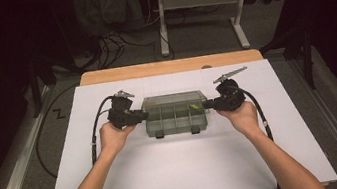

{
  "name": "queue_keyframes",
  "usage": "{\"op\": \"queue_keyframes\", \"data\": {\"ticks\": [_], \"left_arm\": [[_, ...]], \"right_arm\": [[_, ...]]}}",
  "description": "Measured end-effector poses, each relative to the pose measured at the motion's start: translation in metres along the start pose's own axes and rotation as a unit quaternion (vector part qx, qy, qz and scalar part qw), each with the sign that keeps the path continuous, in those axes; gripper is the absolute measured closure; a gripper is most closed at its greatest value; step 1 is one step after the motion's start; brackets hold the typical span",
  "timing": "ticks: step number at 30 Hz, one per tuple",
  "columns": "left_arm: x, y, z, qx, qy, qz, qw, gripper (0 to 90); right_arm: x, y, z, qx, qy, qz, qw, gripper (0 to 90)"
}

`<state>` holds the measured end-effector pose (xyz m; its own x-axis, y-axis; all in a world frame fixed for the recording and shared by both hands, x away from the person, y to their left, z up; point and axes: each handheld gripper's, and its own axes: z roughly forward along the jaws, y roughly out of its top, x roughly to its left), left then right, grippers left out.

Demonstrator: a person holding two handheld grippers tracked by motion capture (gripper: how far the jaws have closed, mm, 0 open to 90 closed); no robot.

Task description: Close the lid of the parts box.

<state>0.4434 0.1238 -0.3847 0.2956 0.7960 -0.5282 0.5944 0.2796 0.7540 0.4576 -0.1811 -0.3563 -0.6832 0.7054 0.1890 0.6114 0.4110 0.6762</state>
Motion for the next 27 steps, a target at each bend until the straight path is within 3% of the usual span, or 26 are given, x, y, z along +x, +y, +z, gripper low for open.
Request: {"op": "queue_keyframes", "data": {"ticks": [15, 27], "left_arm": [[-0.003, -0.009, -0.007, -0.005, -0.003, 0.014, 0.9999, 68.2], [-0.005, -0.015, -0.012, -0.002, -0.009, 0.012, 0.9999, 68.1]], "right_arm": [[0.005, -0.009, -0.001, -0.001, 0.005, -0.011, 0.9999, 90.0], [0.008, -0.016, 0.000, -0.001, 0.006, -0.015, 0.9999, 90.0]]}}
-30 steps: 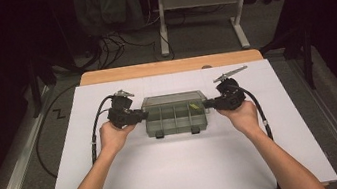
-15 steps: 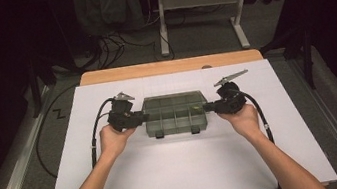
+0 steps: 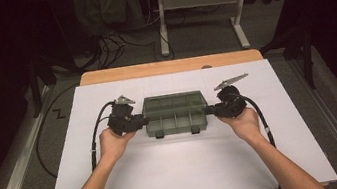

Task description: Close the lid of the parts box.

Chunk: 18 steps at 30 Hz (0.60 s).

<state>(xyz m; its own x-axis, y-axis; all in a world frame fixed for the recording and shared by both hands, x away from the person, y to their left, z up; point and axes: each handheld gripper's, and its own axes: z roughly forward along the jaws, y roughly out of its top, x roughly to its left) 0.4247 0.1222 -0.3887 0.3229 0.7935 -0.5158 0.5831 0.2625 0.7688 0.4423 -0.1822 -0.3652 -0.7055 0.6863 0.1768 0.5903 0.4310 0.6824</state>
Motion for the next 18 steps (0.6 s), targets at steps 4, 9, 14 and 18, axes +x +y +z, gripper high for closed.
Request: {"op": "queue_keyframes", "data": {"ticks": [4, 9, 14, 18], "left_arm": [[0.002, -0.002, 0.000, 0.001, 0.002, -0.002, 1.0000, 68.1], [0.005, -0.003, -0.002, 0.001, 0.004, -0.003, 1.0000, 68.0], [0.008, -0.002, -0.005, -0.001, 0.007, -0.006, 1.0000, 67.8], [0.012, -0.001, -0.008, -0.003, 0.012, -0.011, 0.9999, 67.5]], "right_arm": [[0.000, -0.002, 0.000, -0.001, 0.000, -0.002, 1.0000, 90.0], [0.000, -0.005, 0.001, 0.002, 0.000, 0.000, 1.0000, 90.0], [0.000, -0.007, 0.002, 0.004, 0.001, -0.002, 1.0000, 90.0], [-0.001, -0.008, 0.003, 0.006, 0.000, 0.001, 1.0000, 90.0]]}}
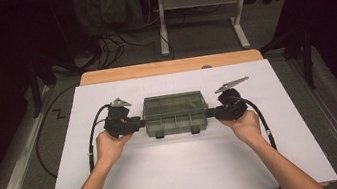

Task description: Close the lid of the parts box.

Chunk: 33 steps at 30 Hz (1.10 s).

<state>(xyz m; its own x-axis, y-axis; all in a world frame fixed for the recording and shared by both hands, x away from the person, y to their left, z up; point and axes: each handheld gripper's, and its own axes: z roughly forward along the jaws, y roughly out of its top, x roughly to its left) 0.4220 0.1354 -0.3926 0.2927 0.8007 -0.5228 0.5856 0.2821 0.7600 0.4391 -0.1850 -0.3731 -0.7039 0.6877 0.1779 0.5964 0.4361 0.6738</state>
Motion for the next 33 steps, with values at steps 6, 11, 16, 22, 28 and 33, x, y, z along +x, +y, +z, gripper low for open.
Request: {"op": "queue_keyframes", "data": {"ticks": [6, 11, 16, 22, 28, 33], "left_arm": [[0.006, 0.005, -0.003, -0.004, 0.010, -0.009, 0.9999, 67.4], [0.012, 0.010, -0.006, -0.010, 0.018, -0.016, 0.9997, 67.5], [0.013, 0.015, -0.007, -0.021, 0.021, -0.017, 0.9994, 68.1], [0.005, 0.026, -0.005, -0.037, 0.013, -0.015, 0.9991, 68.5], [-0.005, 0.026, 0.002, -0.040, 0.002, -0.010, 0.9991, 68.6], [-0.008, 0.022, 0.008, -0.037, -0.002, -0.009, 0.9993, 68.6]], "right_arm": [[-0.001, -0.003, 0.002, 0.004, 0.000, 0.002, 1.0000, 90.0], [-0.002, -0.005, 0.003, 0.006, -0.001, 0.001, 1.0000, 90.0], [-0.003, -0.006, 0.003, 0.009, -0.002, 0.001, 1.0000, 90.0], [-0.004, -0.009, 0.004, 0.012, -0.014, -0.002, 0.9998, 90.0], [-0.006, -0.010, 0.005, 0.018, -0.016, -0.002, 0.9997, 90.0], [-0.006, -0.011, 0.007, 0.020, -0.018, -0.004, 0.9996, 90.0]]}}
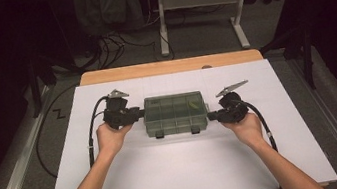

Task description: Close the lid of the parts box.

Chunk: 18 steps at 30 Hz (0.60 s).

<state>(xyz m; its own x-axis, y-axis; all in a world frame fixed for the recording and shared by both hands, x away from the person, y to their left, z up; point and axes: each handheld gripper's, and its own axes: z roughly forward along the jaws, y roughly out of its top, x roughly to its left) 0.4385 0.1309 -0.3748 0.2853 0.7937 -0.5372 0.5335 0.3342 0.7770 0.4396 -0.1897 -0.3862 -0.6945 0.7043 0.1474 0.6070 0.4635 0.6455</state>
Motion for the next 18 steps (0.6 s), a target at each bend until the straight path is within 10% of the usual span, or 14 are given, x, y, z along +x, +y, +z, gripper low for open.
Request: {"op": "queue_keyframes", "data": {"ticks": [18], "left_arm": [[0.000, -0.012, 0.013, 0.016, 0.006, 0.015, 0.9997, 70.0]], "right_arm": [[0.002, 0.007, -0.004, -0.035, -0.020, -0.001, 0.9992, 90.0]]}}
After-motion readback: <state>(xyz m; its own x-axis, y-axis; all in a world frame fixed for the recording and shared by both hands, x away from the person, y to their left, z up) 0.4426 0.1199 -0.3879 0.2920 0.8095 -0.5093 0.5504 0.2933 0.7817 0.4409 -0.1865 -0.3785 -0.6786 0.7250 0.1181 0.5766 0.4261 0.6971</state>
